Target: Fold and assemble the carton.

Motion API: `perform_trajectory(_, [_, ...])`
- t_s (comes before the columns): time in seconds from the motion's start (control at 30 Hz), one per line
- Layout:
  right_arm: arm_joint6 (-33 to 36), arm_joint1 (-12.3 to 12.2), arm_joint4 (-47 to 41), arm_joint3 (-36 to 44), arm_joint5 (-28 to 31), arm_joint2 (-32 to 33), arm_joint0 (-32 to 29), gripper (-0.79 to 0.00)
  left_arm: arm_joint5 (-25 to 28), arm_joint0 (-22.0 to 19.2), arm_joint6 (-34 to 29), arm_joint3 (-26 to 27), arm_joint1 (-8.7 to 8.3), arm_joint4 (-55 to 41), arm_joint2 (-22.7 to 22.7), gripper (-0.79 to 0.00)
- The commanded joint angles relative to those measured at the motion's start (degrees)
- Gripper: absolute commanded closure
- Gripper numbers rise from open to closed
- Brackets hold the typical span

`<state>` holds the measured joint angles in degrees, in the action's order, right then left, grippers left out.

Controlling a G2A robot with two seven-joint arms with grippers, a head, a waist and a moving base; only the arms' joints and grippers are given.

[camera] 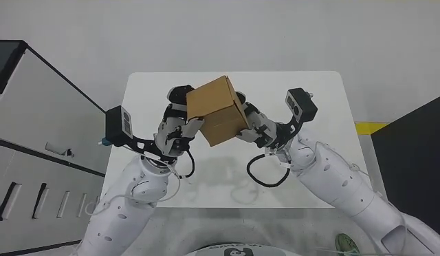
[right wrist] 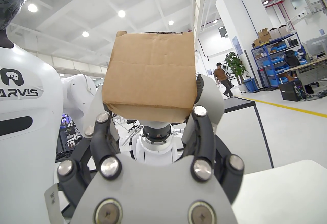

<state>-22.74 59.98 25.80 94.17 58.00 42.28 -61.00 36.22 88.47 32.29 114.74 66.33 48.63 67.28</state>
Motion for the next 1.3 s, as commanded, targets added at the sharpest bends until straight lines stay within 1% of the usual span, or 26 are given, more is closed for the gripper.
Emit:
perform_trajectory(0.0, [-1.0,-0.2,0.5,-0.2,0.0,-0.5,0.4,0.0,0.1,0.1,-0.2,0.0,0.07,0.0,0.1,-0.363])
perform_trajectory(0.03, [-1.4,-0.4,0.7,-0.3,0.0,-0.8,0.5,0.0,0.1,0.1,-0.3,0.1,0.1,0.0,0.2,-0.606])
perform_trajectory(0.07, [-1.8,-0.5,0.9,-0.4,0.0,-1.1,0.7,0.0,0.2,0.2,-0.3,0.1,0.13,0.0,0.3,-0.742])
perform_trajectory(0.1, [-2.2,-0.6,1.0,-0.5,0.0,-1.4,0.9,0.0,0.2,0.2,-0.4,0.1,0.16,-0.1,0.4,-0.785])
perform_trajectory(0.37, [-4.4,-1.7,1.5,-1.7,0.0,-3.0,2.4,0.0,0.4,0.6,-0.6,0.0,0.33,-0.5,2.1,-0.785])
perform_trajectory(0.53, [-5.3,-2.9,1.3,-2.4,0.0,-2.8,2.5,0.0,1.0,1.2,-1.5,-0.6,0.16,0.0,4.9,-0.785])
perform_trajectory(0.63, [-5.7,-4.0,0.6,-2.1,0.0,-2.4,1.9,0.0,1.1,2.5,-2.2,-1.0,0.01,-0.9,6.7,-0.785])
perform_trajectory(0.93, [-5.6,-4.2,0.6,-2.2,0.0,-2.2,1.9,0.0,1.0,2.4,-2.6,-0.9,0.0,-0.6,6.8,-0.785])
perform_trajectory(1.0, [-3.2,-4.3,2.1,-1.2,-1.4,-1.2,1.7,0.0,1.2,1.3,-6.3,-0.3,-0.35,4.1,8.8,-0.785])
perform_trajectory(1.03, [-3.1,-4.4,1.9,-0.9,-1.1,-0.4,1.2,0.0,1.4,1.3,-7.1,-0.2,-0.52,5.8,10.2,-0.785])
perform_trajectory(1.07, [-2.8,-4.5,2.1,-0.9,-0.8,0.7,0.7,0.0,1.2,1.7,-8.1,-0.5,-0.7,6.5,11.7,-0.785])
perform_trajectory(1.13, [-1.5,-5.0,4.0,-0.6,-0.1,3.0,-0.2,0.0,1.8,2.0,-10.2,0.5,-1.13,8.5,15.1,-0.785])
perform_trajectory(1.2, [-0.3,-5.4,5.0,0.1,0.0,5.1,-1.4,0.0,3.1,2.8,-11.2,1.8,-1.51,9.2,18.5,-0.785])
perform_trajectory(1.27, [1.3,-5.9,5.8,0.9,0.0,7.0,-2.4,0.0,4.7,3.6,-13.8,3.3,-1.98,11.1,22.0,-0.785])
